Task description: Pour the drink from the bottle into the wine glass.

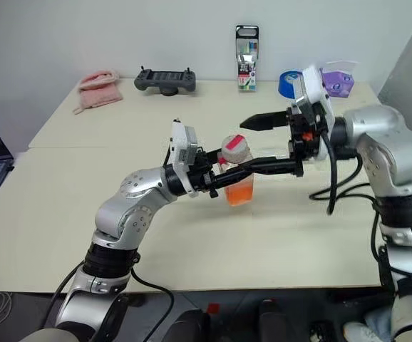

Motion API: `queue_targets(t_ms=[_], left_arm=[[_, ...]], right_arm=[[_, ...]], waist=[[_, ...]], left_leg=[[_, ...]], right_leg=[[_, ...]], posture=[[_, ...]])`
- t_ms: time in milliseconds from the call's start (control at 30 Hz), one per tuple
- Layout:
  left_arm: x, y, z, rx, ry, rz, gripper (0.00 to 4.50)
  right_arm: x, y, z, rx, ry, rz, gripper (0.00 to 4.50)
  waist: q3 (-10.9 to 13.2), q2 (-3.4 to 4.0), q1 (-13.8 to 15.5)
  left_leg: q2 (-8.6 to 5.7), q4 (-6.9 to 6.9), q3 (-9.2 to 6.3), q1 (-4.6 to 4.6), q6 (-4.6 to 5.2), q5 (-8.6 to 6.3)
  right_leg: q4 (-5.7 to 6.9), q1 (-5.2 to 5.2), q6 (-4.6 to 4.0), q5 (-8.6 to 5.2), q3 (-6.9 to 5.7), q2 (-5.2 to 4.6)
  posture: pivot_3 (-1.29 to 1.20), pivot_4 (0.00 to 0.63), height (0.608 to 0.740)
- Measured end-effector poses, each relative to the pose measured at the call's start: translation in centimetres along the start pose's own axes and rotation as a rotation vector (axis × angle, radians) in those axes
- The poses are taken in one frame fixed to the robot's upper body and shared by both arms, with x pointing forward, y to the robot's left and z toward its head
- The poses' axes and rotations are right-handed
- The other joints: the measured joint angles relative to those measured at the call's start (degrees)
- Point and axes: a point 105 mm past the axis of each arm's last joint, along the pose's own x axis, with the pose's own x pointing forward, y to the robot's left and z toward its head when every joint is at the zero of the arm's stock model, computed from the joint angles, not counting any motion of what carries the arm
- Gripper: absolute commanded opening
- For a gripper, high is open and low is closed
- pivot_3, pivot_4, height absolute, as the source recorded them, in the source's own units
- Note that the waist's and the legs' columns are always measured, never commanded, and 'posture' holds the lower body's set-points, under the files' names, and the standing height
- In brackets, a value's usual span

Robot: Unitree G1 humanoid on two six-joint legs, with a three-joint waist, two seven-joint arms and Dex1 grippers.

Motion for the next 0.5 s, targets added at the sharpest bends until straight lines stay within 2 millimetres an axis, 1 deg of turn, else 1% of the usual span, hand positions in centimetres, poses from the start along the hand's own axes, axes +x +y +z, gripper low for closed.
queue_targets(t_ms=[67, 133, 200, 300, 433, 500], left_arm=[[0.0, 0.4, -0.3, 0.000, 0.002, 0.014, 2.14], [0.0, 0.8, -0.6, -0.008, 0.008, 0.028, 2.14], [0.3, 0.8, -0.6, -0.009, 0.000, 0.023, 2.14], [0.3, 1.1, -0.9, -0.016, 0.004, 0.026, 2.14], [0.6, 1.4, -1.3, -0.023, 0.004, 0.025, 2.14], [0.6, 1.5, -1.4, -0.022, 0.004, 0.024, 2.14]], right_arm=[[-0.2, 0.4, 0.4, -0.009, 0.004, -0.075, 4.50], [0.2, 0.1, 1.2, -0.015, -0.031, -0.196, 4.50], [0.8, 0.0, 1.7, -0.004, -0.058, -0.305, 4.50], [1.5, 0.5, 1.2, 0.029, -0.051, -0.392, 4.50], [3.2, 1.3, -0.1, 0.123, -0.080, -0.547, 4.50], [3.2, 1.0, -0.2, 0.118, -0.067, -0.647, 4.50]], waist=[[0.00, 0.00, -0.03], [0.00, 0.00, -0.27], [0.00, 0.00, -0.26], [0.00, 0.00, -0.18], [-0.01, 0.00, -0.22], [-0.01, 0.00, -0.22]], left_leg=[[0.00, 0.00, 0.01, 0.05, 0.00, 0.00], [-0.02, 0.02, 0.08, 0.09, -0.01, 0.01], [0.00, 0.02, 0.03, 0.11, -0.02, 0.02], [-0.01, 0.01, 0.02, 0.10, -0.01, 0.02], [0.00, 0.00, 0.02, 0.04, -0.02, 0.02], [0.01, 0.01, 0.01, 0.04, -0.03, 0.03]], right_leg=[[0.00, 0.04, 0.00, 0.00, 0.00, 0.03], [0.01, 0.04, 0.00, 0.00, 0.03, 0.14], [0.04, 0.05, -0.01, 0.00, 0.01, 0.22], [0.05, 0.05, -0.02, 0.00, 0.01, 0.23], [0.09, -0.02, -0.02, 0.00, 0.06, 0.20], [0.07, -0.01, -0.02, 0.00, 0.06, 0.17]], posture=[[0.00, 0.150, 0.740], [0.00, 0.150, 0.740], [0.00, 0.150, 0.740], [0.00, 0.150, 0.740], [0.00, 0.150, 0.740], [0.00, 0.150, 0.740]])
